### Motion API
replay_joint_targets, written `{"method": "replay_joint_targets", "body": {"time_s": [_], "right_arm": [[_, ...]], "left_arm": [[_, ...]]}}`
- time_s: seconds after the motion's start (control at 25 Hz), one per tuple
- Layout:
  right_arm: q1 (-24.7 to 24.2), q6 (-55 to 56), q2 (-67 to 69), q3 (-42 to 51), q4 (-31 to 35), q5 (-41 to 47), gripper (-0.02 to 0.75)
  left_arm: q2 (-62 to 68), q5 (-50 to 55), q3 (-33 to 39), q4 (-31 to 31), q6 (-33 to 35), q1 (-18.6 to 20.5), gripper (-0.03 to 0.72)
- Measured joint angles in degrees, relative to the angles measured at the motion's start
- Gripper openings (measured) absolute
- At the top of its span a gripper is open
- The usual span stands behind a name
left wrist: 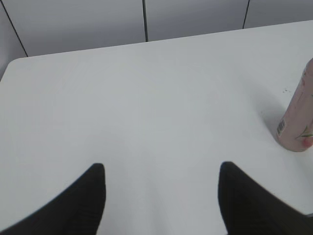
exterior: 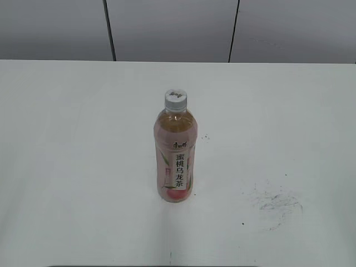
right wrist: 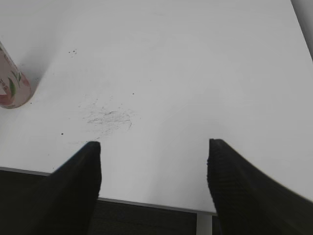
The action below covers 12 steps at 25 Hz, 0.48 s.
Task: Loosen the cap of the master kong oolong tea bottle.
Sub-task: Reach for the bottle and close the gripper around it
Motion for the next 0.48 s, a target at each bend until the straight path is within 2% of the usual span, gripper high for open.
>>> {"method": "replay_joint_targets", "body": {"time_s": [0.48], "right_arm": [[0.00, 0.00, 0.00, 0.00, 0.00, 0.00, 0.514]], "left_arm": [[0.00, 0.00, 0.00, 0.00, 0.00, 0.00, 0.438]]}}
